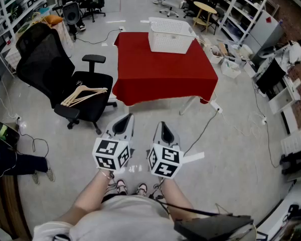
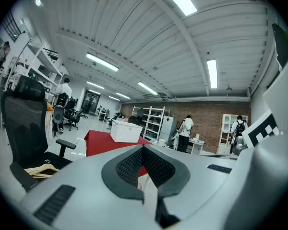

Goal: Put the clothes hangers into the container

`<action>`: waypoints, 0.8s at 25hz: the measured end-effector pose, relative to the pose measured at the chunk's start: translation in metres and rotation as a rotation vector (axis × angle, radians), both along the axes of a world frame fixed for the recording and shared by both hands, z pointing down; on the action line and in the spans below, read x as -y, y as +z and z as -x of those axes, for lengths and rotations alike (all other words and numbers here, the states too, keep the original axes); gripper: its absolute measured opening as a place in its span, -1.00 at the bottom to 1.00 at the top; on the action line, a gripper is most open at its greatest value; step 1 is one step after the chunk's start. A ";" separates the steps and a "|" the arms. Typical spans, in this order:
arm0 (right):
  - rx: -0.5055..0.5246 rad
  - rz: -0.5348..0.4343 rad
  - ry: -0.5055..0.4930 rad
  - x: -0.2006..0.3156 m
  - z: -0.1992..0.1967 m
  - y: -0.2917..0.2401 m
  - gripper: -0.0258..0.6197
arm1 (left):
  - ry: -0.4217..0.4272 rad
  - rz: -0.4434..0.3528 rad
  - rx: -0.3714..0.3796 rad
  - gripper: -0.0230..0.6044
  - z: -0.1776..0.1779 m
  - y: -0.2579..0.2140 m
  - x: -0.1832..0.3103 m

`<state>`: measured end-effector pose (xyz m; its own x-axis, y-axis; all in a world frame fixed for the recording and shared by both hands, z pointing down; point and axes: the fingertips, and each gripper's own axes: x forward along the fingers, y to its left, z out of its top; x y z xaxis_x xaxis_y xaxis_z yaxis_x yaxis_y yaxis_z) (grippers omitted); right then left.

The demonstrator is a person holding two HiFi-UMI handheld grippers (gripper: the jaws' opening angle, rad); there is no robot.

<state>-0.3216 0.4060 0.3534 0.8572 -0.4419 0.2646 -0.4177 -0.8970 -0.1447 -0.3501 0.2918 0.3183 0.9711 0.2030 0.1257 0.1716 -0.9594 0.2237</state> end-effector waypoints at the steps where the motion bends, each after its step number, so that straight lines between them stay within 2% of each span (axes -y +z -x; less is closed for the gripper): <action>1: 0.002 0.000 0.001 0.002 0.000 0.001 -0.87 | 0.001 -0.001 0.001 -0.93 0.000 0.000 0.002; 13: -0.001 0.001 0.026 0.025 -0.005 -0.002 -0.87 | 0.039 -0.006 0.002 -0.93 -0.008 -0.001 0.024; 20: 0.021 -0.057 0.079 0.033 -0.011 0.001 -0.87 | 0.072 -0.012 0.012 -0.93 -0.015 0.006 0.042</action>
